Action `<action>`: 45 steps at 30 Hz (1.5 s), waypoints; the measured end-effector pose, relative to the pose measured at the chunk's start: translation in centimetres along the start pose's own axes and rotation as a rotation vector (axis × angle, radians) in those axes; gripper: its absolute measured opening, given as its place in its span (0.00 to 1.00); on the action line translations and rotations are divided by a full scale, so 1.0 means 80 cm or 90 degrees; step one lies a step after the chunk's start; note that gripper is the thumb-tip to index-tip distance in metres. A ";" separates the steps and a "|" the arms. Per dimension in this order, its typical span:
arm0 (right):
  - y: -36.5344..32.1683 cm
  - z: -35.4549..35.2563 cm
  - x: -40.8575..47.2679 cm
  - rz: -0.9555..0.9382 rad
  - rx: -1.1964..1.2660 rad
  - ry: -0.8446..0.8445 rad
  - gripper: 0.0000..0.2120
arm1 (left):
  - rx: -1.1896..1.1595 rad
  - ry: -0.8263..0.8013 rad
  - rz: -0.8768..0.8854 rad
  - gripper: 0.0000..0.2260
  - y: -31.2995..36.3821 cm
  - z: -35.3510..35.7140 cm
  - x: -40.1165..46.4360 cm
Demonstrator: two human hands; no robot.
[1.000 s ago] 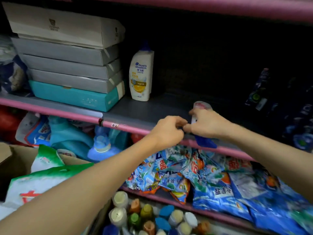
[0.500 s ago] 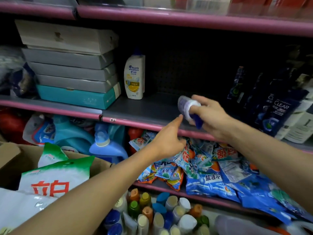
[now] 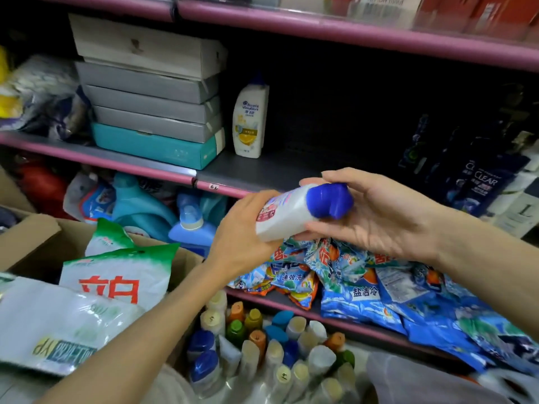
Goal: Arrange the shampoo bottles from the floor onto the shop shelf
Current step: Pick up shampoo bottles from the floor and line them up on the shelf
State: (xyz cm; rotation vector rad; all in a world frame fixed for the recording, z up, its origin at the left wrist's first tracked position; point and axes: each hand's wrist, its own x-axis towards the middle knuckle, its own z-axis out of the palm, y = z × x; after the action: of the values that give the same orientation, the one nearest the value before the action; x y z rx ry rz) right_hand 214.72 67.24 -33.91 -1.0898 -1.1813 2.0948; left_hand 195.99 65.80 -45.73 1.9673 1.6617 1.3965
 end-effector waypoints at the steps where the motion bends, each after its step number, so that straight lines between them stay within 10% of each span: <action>1: 0.005 0.004 0.004 0.002 -0.083 0.012 0.22 | -0.053 -0.019 -0.048 0.23 -0.004 0.001 -0.013; 6: 0.024 0.028 0.039 -0.073 -0.446 0.150 0.22 | -0.431 -0.124 -0.388 0.10 -0.016 0.009 -0.040; 12: 0.024 0.047 0.072 -0.165 -0.325 0.138 0.24 | -0.671 -0.277 -0.466 0.16 0.000 -0.004 -0.042; 45: 0.034 0.063 0.091 -0.296 -0.183 0.297 0.19 | -0.602 -0.254 -0.400 0.14 0.005 -0.003 -0.042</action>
State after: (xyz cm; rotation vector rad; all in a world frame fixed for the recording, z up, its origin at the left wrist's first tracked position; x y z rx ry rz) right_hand 206.39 68.83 -37.64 -1.2018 -1.3548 1.2635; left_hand 196.38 62.69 -47.06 0.9758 0.9882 1.1105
